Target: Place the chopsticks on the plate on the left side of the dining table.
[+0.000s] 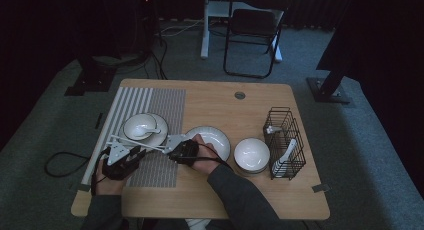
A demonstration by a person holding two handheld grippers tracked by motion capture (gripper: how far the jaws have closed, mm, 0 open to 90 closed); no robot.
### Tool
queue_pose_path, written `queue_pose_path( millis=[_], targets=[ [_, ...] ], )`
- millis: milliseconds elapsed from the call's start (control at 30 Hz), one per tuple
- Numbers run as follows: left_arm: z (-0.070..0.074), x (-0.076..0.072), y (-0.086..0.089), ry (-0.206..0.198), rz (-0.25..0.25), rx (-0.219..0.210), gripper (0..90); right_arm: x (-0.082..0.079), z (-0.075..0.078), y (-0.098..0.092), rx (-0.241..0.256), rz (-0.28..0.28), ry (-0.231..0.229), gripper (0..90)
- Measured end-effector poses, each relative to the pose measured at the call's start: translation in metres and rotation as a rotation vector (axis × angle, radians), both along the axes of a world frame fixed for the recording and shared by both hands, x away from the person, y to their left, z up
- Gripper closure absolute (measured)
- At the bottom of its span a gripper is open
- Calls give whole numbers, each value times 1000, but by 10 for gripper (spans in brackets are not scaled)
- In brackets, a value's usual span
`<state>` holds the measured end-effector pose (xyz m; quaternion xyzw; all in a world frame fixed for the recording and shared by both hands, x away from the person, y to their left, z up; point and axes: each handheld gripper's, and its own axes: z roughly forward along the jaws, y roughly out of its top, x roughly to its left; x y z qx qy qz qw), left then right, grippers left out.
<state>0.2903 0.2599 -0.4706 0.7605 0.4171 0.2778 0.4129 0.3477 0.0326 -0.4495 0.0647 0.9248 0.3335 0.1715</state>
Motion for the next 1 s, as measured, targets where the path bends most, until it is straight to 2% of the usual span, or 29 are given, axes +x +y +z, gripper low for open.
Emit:
queue_pose_path(
  millis=[267,400,733,1000],
  targets=[
    [-9,2,2,19,10,11,760,4,-4,10,-9,18,1,864],
    [-11,2,2,23,13,19,771,7,-6,15,-40,35,-20,864],
    [-16,3,3,38,31,42,828,13,-12,25,-48,58,-14,863],
    [-18,4,3,36,36,53,827,19,-15,35,-59,65,-8,863]
  ],
)
